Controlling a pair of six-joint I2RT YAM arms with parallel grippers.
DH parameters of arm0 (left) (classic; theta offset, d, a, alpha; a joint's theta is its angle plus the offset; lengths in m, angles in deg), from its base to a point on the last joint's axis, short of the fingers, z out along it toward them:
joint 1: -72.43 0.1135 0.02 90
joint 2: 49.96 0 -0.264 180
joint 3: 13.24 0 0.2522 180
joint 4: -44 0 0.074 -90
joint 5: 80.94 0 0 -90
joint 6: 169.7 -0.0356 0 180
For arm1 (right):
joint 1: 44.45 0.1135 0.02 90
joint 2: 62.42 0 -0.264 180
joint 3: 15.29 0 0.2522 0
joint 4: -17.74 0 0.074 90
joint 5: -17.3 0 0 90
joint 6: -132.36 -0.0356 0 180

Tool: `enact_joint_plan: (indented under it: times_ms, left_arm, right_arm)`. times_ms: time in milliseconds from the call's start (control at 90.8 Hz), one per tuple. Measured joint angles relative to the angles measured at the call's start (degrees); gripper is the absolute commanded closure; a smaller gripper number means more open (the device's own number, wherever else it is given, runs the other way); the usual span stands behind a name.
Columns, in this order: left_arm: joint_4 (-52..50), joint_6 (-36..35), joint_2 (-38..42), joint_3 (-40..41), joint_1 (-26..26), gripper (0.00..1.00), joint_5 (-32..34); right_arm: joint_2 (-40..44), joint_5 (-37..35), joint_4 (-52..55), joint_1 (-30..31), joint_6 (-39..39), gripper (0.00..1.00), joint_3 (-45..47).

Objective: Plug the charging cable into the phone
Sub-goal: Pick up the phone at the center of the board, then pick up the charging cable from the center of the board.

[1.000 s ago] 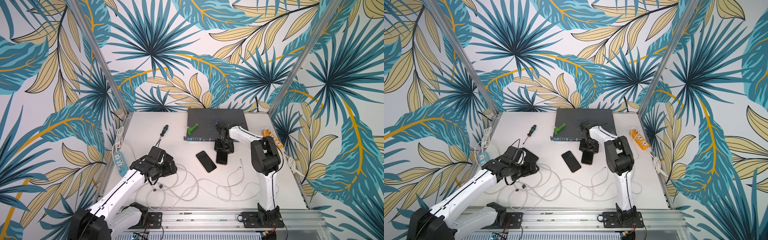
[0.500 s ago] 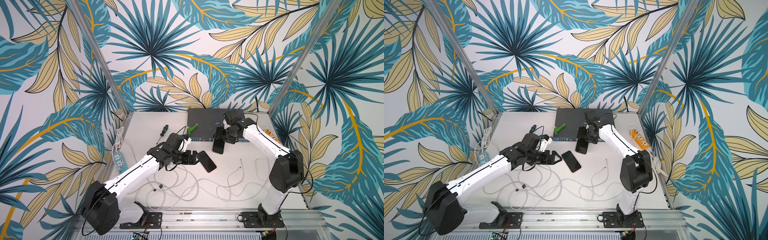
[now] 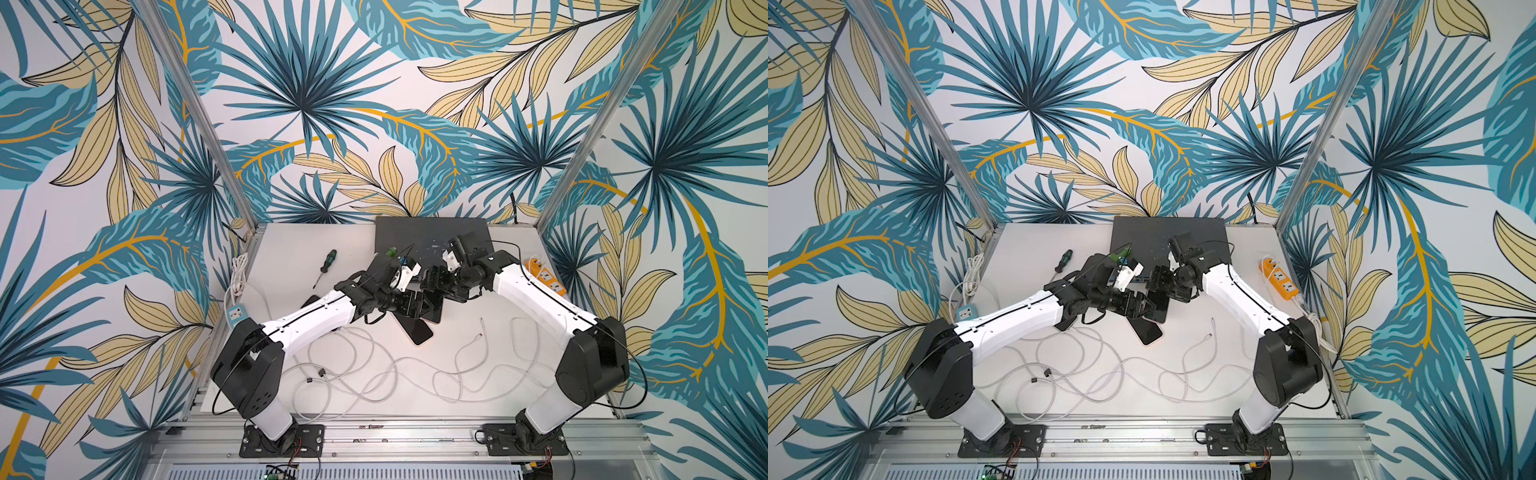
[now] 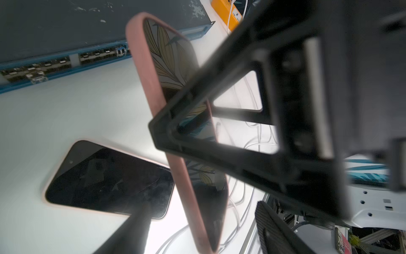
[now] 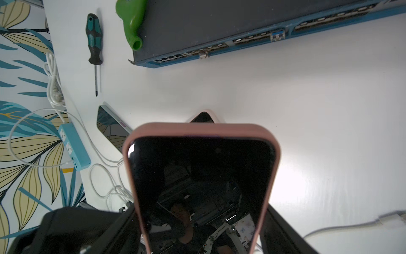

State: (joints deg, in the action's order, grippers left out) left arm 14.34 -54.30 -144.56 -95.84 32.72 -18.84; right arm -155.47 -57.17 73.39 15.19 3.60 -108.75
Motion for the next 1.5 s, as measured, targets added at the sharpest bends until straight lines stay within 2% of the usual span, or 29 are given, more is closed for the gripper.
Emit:
enact_joint_plan:
  times_ms: [154, 353, 430, 529, 639, 694, 716, 837, 936, 1047, 1135, 1234, 1410, 1498]
  left_arm:
    - [2.49, 0.59, -1.95, -0.39, 0.00, 0.41, -1.44]
    - [6.03, 2.29, -3.39, -2.01, 0.00, 0.48, -3.43]
    - [6.19, 2.95, -3.41, -2.08, 0.00, 0.61, -3.91]
    - [5.70, 3.80, -3.93, -2.23, 0.42, 0.84, -3.45]
    - [5.57, 4.81, -4.39, -2.43, 1.25, 1.00, -4.04]
    - [5.55, 4.85, -4.28, -2.69, 1.11, 1.00, -3.61]
    - [5.53, 4.76, -4.26, -2.75, 0.87, 1.00, -2.89]
    - [4.59, 4.39, -3.85, -2.29, 0.24, 1.00, 0.39]
    - [4.52, 4.17, 0.00, 2.12, -0.02, 1.00, 4.42]
    - [5.38, 4.15, 9.62, 11.32, 0.00, 1.00, 10.16]
    - [4.90, 3.93, 18.67, 16.68, 0.04, 1.00, 15.15]
    - [2.12, 2.78, 24.50, 16.74, 0.04, 1.00, 19.32]
    - [-1.68, 3.15, 30.34, 15.89, 0.04, 1.00, 23.17]
    - [-1.07, 3.74, 34.29, 17.46, 0.04, 0.90, 23.65]
  right_arm:
    - [2.08, 2.14, -2.12, 0.00, -0.76, 0.41, 1.16]
    - [2.23, 3.76, -4.04, -0.02, -0.98, 0.41, 2.19]
    - [2.23, 3.93, -4.85, -0.13, -1.16, 0.40, 2.89]
    - [2.58, 4.44, -4.92, -0.17, -1.11, 0.36, 3.32]
    - [3.50, 4.63, -5.49, -0.35, -0.04, 0.17, 3.67]
    - [3.91, 4.04, -5.60, -0.35, 0.35, 0.03, 3.67]
    - [4.13, 3.69, -5.57, -0.33, 1.05, 0.01, 3.69]
    - [6.71, -0.57, -3.89, -0.61, 4.28, 0.00, 3.87]
    - [11.02, -5.99, -0.92, -3.04, 6.49, 0.01, 5.18]
    - [15.23, -11.76, 3.10, -8.85, 7.21, 0.08, 8.57]
    - [15.30, -14.56, 6.27, -11.98, 7.52, 0.17, 12.48]
    - [13.42, -15.85, 8.28, -12.17, 6.56, 0.25, 18.58]
    - [11.85, -16.50, 8.90, -12.09, 5.20, 0.36, 26.45]
    - [9.18, -16.20, 7.78, -12.61, 5.77, 0.39, 26.51]
